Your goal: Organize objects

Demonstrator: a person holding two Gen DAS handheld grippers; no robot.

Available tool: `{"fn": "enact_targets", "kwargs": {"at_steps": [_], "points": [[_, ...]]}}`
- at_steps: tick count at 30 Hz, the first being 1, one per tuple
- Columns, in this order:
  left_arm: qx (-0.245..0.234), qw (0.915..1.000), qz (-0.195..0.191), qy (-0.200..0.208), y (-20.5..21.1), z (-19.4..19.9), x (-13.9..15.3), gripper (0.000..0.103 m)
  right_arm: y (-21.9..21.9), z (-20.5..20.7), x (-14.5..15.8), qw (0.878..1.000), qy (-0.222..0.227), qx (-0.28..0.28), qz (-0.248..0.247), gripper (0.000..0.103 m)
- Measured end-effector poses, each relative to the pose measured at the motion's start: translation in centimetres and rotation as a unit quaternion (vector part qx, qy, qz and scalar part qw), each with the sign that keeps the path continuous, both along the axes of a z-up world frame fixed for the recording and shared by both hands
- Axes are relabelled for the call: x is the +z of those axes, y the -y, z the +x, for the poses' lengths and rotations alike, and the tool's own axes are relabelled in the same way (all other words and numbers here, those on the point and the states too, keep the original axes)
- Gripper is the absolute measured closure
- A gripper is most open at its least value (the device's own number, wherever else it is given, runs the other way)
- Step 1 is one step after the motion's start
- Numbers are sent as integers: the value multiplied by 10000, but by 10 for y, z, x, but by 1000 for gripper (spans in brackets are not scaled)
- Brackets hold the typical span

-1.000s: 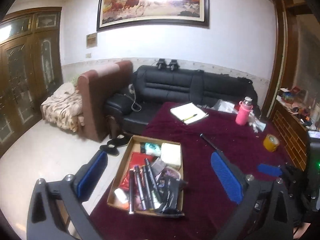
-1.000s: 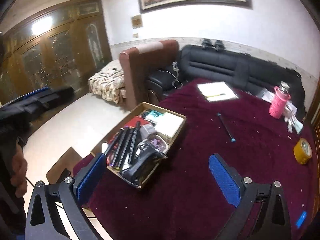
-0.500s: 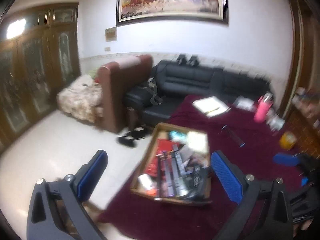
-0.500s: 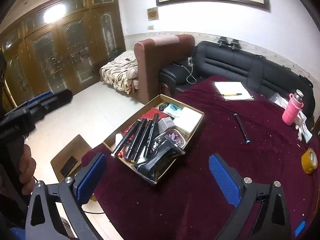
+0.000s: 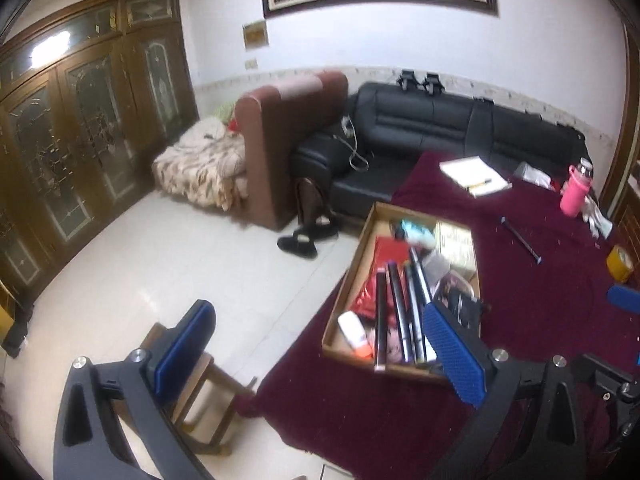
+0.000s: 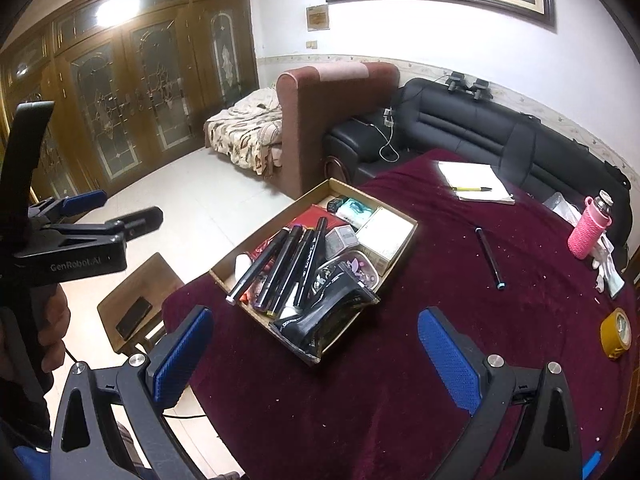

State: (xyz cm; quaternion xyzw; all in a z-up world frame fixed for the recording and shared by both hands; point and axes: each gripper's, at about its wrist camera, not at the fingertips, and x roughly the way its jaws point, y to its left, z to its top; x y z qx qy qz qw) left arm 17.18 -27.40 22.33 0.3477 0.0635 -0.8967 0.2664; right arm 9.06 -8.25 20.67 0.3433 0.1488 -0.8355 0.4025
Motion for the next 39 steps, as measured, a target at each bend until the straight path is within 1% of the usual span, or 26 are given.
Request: {"fn": "enact_targets", "kwargs": {"at_steps": [3, 6, 7, 9, 10, 13, 14, 18, 21, 25, 34, 39], "points": [[-80, 9998, 164, 71, 2, 0, -4, 0, 2, 1, 0, 10000, -28, 12, 32, 0], [-62, 9998, 13, 200, -1, -2, -6, 0, 4, 2, 0, 10000, -39, 18, 46, 0], [-55, 9998, -22, 190, -1, -2, -5, 0, 4, 2, 0, 10000, -43, 11, 55, 0], [-180, 9997, 104, 98, 0, -1, -3, 0, 5, 3, 0, 10000, -39, 11, 65, 0], [-164, 9998, 96, 71, 0, -1, -2, 0, 5, 3, 0, 10000, -44, 5, 67, 0], [46, 9997, -221, 59, -3, -2, 1, 0, 5, 3, 0, 10000, -57, 4, 72, 0], [72, 9993, -376, 37, -6, -1, 3, 0, 5, 3, 0, 10000, -61, -2, 71, 0], [71, 9978, -651, 42, -14, -2, 3, 0, 5, 3, 0, 10000, -65, -6, 75, 0], [-15, 9982, -589, 69, -18, -4, 2, 0, 4, 2, 0, 10000, -65, -5, 73, 0], [-25, 9980, -623, 126, -20, -5, 1, 0, 4, 1, 0, 10000, -33, -17, 73, 0], [103, 9976, -664, 164, -19, -2, -3, 0, 6, -1, -5, 9999, -17, 10, 104, 0], [95, 9986, -474, 223, -15, -3, -7, 0, 6, -1, -5, 9999, -15, 14, 109, 0]]}}
